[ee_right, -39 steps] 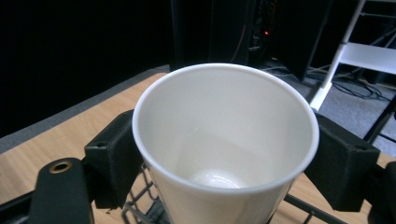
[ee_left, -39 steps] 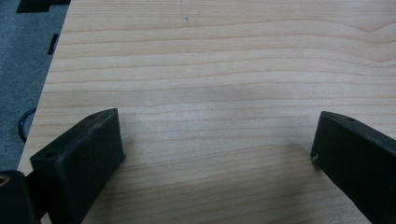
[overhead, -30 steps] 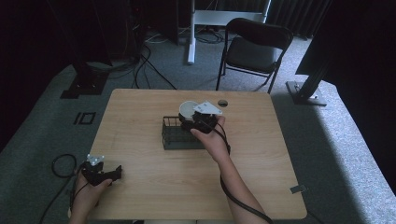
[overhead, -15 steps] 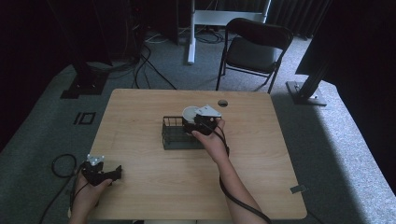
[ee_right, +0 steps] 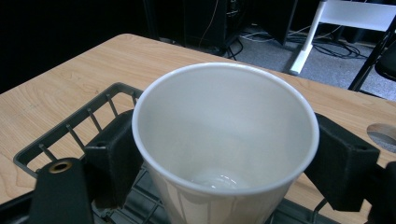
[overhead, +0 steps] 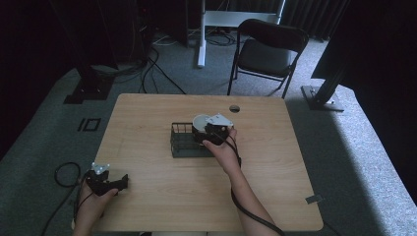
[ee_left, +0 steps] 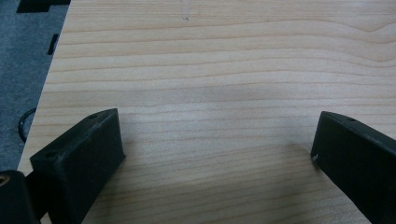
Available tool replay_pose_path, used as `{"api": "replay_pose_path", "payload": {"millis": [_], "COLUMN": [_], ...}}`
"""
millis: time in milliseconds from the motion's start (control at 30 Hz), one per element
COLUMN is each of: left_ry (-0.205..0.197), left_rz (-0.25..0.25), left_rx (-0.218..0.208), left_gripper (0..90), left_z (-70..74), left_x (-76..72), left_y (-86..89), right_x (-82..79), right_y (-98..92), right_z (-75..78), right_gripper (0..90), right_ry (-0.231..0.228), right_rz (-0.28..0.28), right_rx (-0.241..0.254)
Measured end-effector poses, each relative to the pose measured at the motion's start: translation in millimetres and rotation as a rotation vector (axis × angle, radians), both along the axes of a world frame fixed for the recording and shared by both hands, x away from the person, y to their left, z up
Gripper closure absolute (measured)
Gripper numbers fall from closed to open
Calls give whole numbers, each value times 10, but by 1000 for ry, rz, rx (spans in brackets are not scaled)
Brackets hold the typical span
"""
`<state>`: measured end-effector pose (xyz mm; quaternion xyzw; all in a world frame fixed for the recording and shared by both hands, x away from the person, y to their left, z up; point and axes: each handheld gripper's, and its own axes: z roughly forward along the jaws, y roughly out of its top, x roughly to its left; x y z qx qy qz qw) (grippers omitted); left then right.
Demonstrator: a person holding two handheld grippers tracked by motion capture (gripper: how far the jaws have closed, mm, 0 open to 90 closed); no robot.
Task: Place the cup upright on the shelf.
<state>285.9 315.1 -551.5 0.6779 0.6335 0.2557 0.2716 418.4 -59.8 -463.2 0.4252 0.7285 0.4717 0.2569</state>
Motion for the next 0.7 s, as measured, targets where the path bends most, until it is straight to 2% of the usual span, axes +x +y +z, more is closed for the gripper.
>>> {"api": "replay_pose_path", "payload": {"millis": [233,367,700], "left_ry": [0,0,0], "left_rz": [0,0,0], "left_rx": [0,0,0], "left_gripper": [25,25,25], "left_z": [0,0,0], "left_x": [0,0,0], "left_y": [0,0,0], "right_x": [12,7,-56], "right_y": [-9,-18,-87], "right_z": [-5,2,19], "right_gripper": [186,123,116], "right_ry": [-3,-13,-5], "right_rz": [18,23,28], "right_rx": [-6,2,1]}}
